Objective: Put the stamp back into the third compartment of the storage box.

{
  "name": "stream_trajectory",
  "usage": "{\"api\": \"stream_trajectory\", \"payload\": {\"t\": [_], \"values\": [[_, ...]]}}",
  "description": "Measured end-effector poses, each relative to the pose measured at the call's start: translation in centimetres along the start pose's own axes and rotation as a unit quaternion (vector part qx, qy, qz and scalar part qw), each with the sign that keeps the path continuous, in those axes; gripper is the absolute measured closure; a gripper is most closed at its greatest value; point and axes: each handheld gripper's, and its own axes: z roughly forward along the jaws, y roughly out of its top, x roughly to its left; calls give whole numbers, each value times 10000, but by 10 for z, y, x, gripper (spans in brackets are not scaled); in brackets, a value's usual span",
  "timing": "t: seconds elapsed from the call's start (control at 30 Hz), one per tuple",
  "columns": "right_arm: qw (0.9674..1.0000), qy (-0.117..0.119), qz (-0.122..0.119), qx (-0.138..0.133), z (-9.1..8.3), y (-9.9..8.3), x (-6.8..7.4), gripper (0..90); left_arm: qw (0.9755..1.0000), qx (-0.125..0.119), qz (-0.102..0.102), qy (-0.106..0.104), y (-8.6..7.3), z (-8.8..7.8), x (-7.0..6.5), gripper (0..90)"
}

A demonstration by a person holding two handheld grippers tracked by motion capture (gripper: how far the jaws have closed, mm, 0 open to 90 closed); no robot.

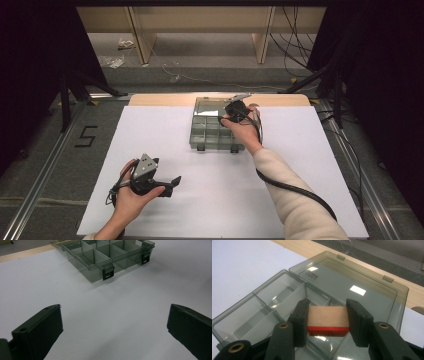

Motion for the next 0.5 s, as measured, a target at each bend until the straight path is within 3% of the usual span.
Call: {"api": "stream_trajectory", "payload": {"t": [0.5], "values": [[10000, -27, 38, 61, 5, 2, -2, 559, 10000, -1, 3, -7, 0, 0, 0, 0]]}}
